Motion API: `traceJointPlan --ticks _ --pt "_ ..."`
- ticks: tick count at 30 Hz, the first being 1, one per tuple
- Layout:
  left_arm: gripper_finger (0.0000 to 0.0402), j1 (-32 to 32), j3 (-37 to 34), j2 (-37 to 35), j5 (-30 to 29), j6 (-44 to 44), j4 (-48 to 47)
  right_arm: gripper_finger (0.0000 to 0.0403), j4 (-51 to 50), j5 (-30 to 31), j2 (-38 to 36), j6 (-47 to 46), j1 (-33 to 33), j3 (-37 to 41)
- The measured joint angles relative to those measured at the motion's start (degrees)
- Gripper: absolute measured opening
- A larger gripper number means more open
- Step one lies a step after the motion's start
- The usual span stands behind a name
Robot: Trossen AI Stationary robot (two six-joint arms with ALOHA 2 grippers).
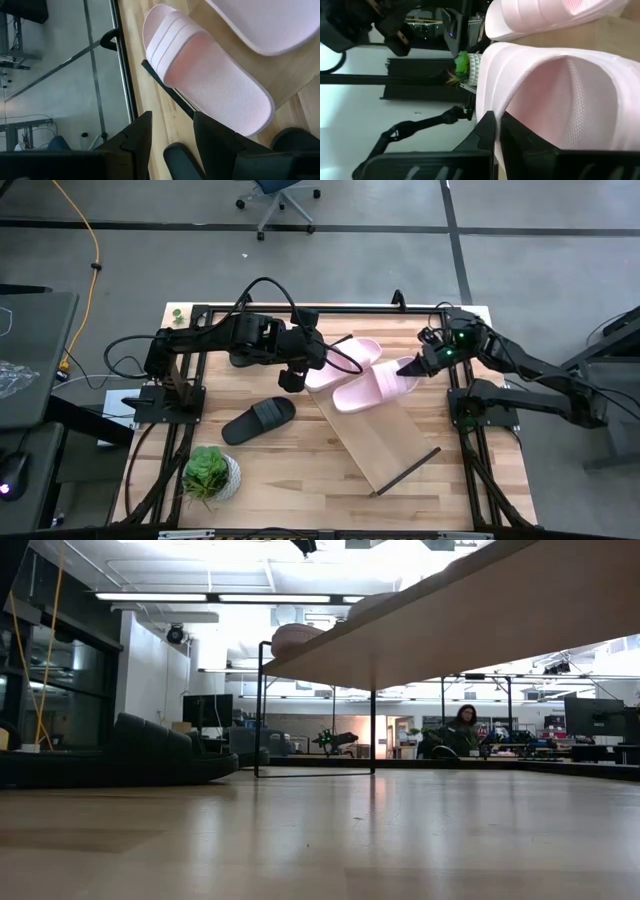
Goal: Pick and place slides into the shelf
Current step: Put the pink slide on the shelf
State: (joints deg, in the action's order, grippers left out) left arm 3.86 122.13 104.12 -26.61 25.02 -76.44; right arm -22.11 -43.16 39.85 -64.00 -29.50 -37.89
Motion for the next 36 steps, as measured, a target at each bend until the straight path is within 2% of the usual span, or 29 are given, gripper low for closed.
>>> traceJointPlan --ticks 11,29,36 --pt "0.0133 0.0 0.0 0.0 0.0 -0.02 0.02 0.0 0.63 -0.92 6.59 4.38 0.0 0.0" --pt "0.0133 0.01 0.0 0.0 0.0 -0.08 0.0 0.0 9.43 -3.34 13.15 4.6 0.02 0.0" --pt "0.0133 0.02 0.0 0.0 0.0 0.0 0.0 0.0 9.94 -3.89 15.33 4.97 0.02 0.0"
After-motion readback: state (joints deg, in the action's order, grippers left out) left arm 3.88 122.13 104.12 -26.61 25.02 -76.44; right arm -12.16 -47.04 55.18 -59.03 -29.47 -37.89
